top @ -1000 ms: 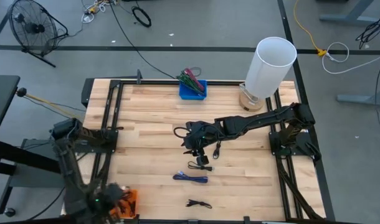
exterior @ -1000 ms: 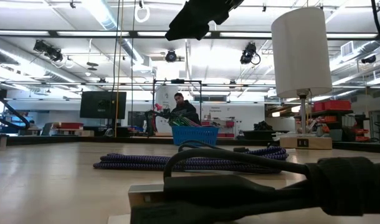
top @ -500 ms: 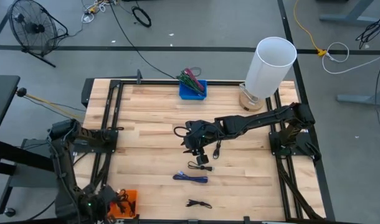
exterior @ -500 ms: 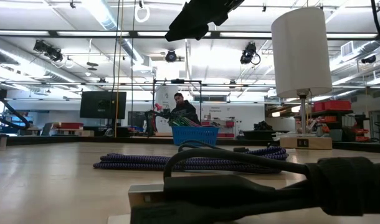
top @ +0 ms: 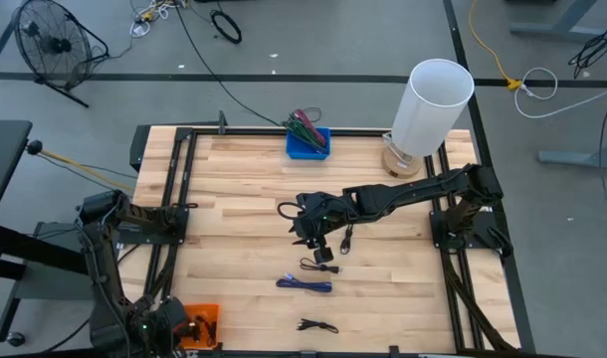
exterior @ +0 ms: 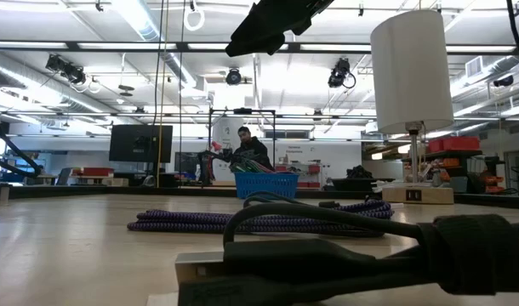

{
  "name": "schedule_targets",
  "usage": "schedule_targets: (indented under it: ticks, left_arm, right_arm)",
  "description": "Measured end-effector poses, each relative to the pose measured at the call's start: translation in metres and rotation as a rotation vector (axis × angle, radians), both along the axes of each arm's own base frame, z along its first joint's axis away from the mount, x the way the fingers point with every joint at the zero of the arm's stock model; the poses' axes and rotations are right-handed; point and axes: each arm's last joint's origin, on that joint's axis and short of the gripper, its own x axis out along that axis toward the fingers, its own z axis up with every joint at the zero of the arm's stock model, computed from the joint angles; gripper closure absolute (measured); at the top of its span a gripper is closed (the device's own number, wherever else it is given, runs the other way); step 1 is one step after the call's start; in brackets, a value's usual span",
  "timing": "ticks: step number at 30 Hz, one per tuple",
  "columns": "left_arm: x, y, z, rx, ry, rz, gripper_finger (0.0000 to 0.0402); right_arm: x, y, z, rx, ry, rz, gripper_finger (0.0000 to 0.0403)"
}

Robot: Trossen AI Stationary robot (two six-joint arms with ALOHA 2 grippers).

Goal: Pick & Place USB Port
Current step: Put the black charger cable into the orange basket, then put the blue charger cable into the blue basket

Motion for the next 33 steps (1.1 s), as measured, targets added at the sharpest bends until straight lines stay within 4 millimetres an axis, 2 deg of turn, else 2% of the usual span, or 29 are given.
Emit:
schedule_targets:
  ticks: [5,10,16,23,28,33]
  left_arm:
    - [0.005,0.002,0.0,0.039,-0.066,-0.046,0.0234]
    - [0.027,0.02,0.001,0.213,-0.156,-0.188,0.0245]
    - [0.085,0.052,0.004,0.452,-0.332,-0.275,0.0261]
    - [0.163,0.091,-0.007,0.506,-0.297,-0.526,0.0268]
    - [0.194,0.114,-0.026,0.518,-0.203,-0.617,0.0268]
    - [0.211,0.112,-0.052,0.533,-0.153,-0.724,0.0268]
  right_arm:
    - [0.0,0.0,0.0,0.0,0.0,0.0,0.0249]
    - [0.0,0.0,0.0,0.012,0.004,-0.011,0.0249]
    - [0.0,0.0,0.0,0.038,0.016,-0.034,0.0249]
    - [-0.002,0.0,-0.002,0.076,0.052,-0.071,0.0249]
    - [-0.004,0.002,-0.004,0.078,0.08,-0.071,0.0249]
    - [-0.004,0.003,-0.003,0.089,0.081,-0.08,0.0249]
